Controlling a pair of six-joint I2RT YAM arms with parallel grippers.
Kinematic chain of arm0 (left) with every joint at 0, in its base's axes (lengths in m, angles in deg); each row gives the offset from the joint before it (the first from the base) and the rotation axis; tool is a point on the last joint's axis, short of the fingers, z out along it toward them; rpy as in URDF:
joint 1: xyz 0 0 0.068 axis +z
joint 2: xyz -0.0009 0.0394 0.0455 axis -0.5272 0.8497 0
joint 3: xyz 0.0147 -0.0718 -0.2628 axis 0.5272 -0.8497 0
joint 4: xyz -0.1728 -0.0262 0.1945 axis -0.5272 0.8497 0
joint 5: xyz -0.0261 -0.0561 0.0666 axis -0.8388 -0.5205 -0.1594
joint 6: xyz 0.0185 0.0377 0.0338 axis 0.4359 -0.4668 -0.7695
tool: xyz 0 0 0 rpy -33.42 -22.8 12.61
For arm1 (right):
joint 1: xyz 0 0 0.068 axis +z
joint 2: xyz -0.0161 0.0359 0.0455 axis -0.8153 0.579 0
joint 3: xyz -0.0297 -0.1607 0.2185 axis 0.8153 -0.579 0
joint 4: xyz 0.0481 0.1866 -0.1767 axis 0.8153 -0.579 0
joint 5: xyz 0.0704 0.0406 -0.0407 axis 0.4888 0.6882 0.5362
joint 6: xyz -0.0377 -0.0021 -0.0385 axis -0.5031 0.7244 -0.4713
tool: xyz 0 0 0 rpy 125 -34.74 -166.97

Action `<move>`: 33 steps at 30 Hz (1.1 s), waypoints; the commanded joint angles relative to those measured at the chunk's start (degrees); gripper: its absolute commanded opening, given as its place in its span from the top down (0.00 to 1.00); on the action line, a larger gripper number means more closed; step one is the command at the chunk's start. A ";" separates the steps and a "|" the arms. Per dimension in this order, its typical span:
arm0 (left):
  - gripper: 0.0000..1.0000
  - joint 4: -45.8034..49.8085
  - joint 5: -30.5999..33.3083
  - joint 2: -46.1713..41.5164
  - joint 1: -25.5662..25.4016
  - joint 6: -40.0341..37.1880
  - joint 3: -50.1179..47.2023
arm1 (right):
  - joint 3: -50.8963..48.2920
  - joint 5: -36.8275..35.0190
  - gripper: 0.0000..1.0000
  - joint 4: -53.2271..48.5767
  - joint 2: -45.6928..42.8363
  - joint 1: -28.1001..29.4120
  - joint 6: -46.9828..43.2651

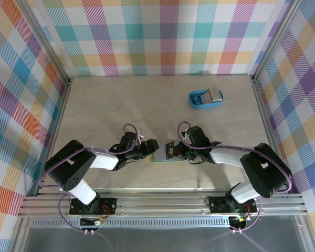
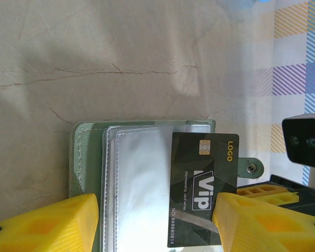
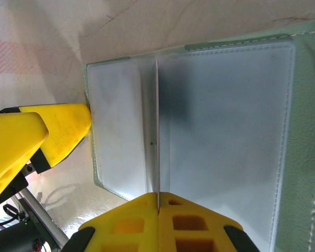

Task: Put the credit cards into the card holder

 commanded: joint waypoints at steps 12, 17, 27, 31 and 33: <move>0.39 -1.48 -0.06 3.13 -1.59 0.65 -0.91 | 0.54 2.51 1.00 2.44 1.19 -0.13 0.93; 0.39 -1.75 0.11 3.26 -1.75 0.65 -1.16 | 0.02 2.62 1.00 3.27 1.82 -0.13 1.38; 0.40 -2.53 0.25 3.79 -1.83 0.73 -1.48 | -0.36 3.82 1.00 5.22 3.14 -0.13 2.07; 0.40 -2.54 0.29 4.10 -1.83 0.74 -1.30 | -0.88 3.92 1.00 5.66 3.43 -0.08 2.77; 0.40 -2.62 0.28 4.22 -1.83 0.76 -1.30 | -1.07 3.36 1.00 4.72 2.90 -0.08 2.95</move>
